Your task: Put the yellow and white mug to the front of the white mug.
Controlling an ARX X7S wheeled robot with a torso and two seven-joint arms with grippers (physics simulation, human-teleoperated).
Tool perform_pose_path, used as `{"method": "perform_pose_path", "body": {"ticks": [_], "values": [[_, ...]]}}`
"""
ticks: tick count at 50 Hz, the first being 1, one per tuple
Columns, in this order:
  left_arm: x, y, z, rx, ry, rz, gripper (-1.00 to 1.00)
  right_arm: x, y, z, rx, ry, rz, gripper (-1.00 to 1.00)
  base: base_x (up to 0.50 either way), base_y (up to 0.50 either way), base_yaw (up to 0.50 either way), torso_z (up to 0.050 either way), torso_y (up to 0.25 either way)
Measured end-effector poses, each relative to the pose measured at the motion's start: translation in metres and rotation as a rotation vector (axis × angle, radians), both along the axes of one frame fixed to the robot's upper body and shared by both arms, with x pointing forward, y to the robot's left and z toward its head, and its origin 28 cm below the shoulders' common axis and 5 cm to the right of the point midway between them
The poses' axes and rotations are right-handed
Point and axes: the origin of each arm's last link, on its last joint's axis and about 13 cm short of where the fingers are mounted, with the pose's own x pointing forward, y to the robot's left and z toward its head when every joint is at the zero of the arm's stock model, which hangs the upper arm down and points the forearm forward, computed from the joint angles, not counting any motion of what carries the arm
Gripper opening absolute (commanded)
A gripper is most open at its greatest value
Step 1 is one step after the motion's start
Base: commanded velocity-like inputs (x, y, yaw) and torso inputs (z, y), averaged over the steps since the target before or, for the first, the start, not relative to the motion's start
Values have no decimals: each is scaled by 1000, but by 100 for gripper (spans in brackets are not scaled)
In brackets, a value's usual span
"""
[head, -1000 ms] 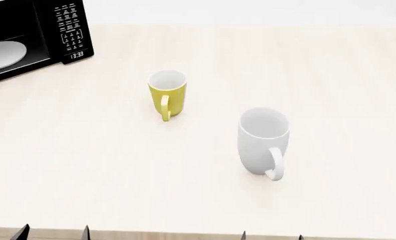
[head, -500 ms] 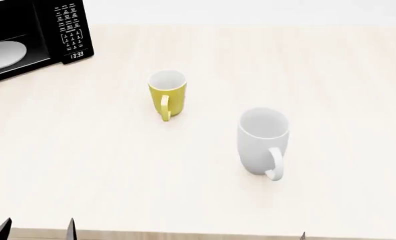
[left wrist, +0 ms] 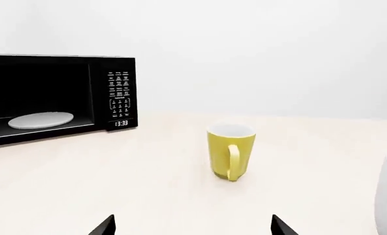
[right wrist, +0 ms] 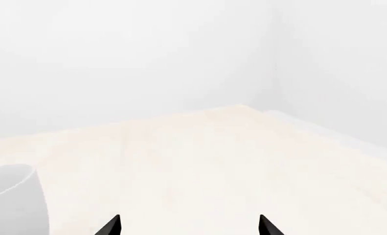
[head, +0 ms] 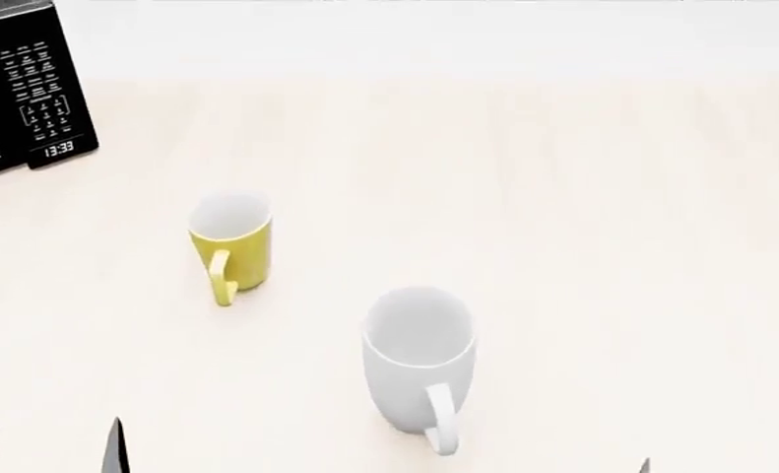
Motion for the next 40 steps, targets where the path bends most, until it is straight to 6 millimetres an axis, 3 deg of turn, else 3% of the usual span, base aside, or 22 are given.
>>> {"method": "perform_pose_path", "body": {"ticks": [25,40], "values": [[1,2,-1,-27,3,-17,100,-2,1,0,-18,3,6,100,500,-48,0,0,0],[4,2,-4,-30,15,-12,100,0,1,-2,-25,34,-38,100,0,0,0,0,0]]}}
